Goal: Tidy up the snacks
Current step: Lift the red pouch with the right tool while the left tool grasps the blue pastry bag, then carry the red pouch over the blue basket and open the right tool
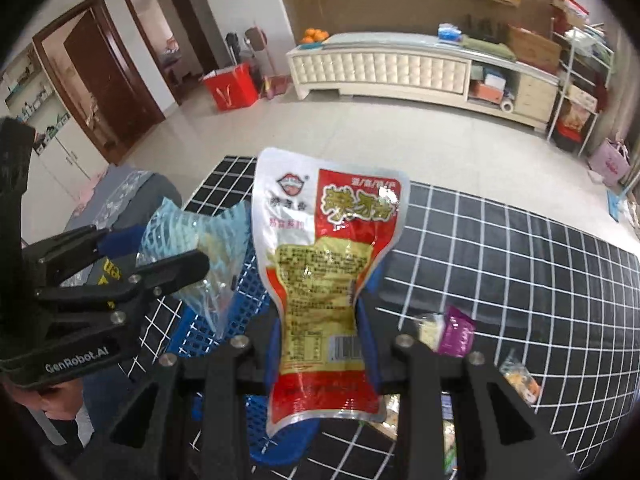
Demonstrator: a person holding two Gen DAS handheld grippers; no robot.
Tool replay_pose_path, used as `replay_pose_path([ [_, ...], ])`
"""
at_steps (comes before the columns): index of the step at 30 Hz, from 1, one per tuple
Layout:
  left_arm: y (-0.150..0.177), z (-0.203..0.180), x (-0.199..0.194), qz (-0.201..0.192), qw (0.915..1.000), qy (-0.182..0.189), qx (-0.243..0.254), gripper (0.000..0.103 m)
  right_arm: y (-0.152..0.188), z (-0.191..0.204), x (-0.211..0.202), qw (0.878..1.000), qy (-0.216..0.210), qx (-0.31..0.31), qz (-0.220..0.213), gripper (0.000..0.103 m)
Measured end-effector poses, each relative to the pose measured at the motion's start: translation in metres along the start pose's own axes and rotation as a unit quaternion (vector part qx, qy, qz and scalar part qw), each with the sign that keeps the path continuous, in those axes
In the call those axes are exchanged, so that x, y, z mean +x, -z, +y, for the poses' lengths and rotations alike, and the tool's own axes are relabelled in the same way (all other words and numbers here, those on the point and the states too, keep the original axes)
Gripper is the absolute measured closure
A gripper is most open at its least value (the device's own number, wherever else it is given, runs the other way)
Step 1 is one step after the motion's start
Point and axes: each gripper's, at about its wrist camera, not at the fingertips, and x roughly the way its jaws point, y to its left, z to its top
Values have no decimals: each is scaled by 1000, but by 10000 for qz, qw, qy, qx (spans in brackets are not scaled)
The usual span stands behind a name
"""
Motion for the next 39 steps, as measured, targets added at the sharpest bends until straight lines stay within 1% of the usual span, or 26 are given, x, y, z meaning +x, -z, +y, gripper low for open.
replay_pose_path([
  [5, -3, 14, 27, 208, 9997, 129, -78, 50, -6, 6, 30, 9994, 53, -21, 347, 65],
  [7, -5, 19, 36, 284, 9993, 213, -121, 50, -7, 3, 38, 9990, -2, 31, 444, 64],
  [9, -7, 21, 42, 308, 9990, 288, -140, 49, -10, 3, 42, 9989, -14, 27, 469, 64],
  [12, -12, 24, 48, 335, 9985, 395, -153, 48, -16, 3, 48, 9986, 152, 14, 511, 64],
  [15, -16, 23, 52, 305, 9988, 386, -79, 47, -19, 3, 53, 9983, 181, -21, 553, 63],
  [17, -16, 22, 56, 324, 9987, 396, -69, 45, -21, 4, 54, 9984, 195, -133, 506, 61],
  [18, -16, 23, 58, 322, 9985, 424, -88, 43, -21, 6, 56, 9983, 209, -230, 499, 58],
  [19, -15, 24, 58, 300, 9985, 437, -111, 43, -21, 7, 57, 9977, 328, -282, 517, 53],
  [20, -15, 25, 58, 268, 9985, 456, -113, 42, -20, 9, 57, 9972, 453, -297, 507, 46],
  [21, -14, 25, 58, 246, 9986, 465, -108, 40, -18, 9, 57, 9968, 546, -332, 472, 43],
  [22, -14, 27, 57, 234, 9985, 489, -120, 36, -18, 8, 58, 9964, 591, -346, 493, 35],
  [23, -14, 28, 57, 246, 9983, 515, -133, 34, -17, 6, 59, 9963, 601, -345, 510, 29],
  [24, -14, 29, 56, 253, 9982, 523, -156, 33, -16, 4, 58, 9966, 578, -312, 495, 26],
  [25, -13, 30, 54, 250, 9982, 511, -169, 33, -16, 2, 57, 9969, 572, -277, 472, 19],
  [26, -12, 32, 53, 249, 9983, 501, -172, 33, -15, 0, 55, 9973, 543, -248, 435, 17],
  [28, -10, 32, 48, 247, 9982, 506, -193, 33, -13, -2, 50, 9975, 504, -250, 417, 14],
  [32, -4, 30, 39, 246, 9987, 427, -148, 33, -10, -1, 39, 9969, 640, -281, 371, 13],
  [36, 3, 20, 26, 215, 9990, 388, -27, 33, -3, -4, 23, 9972, 652, -224, 301, 13],
  [39, 9, 4, 15, 190, 9991, 351, 124, 33, 3, -7, 5, 9972, 686, -183, 214, 13],
])
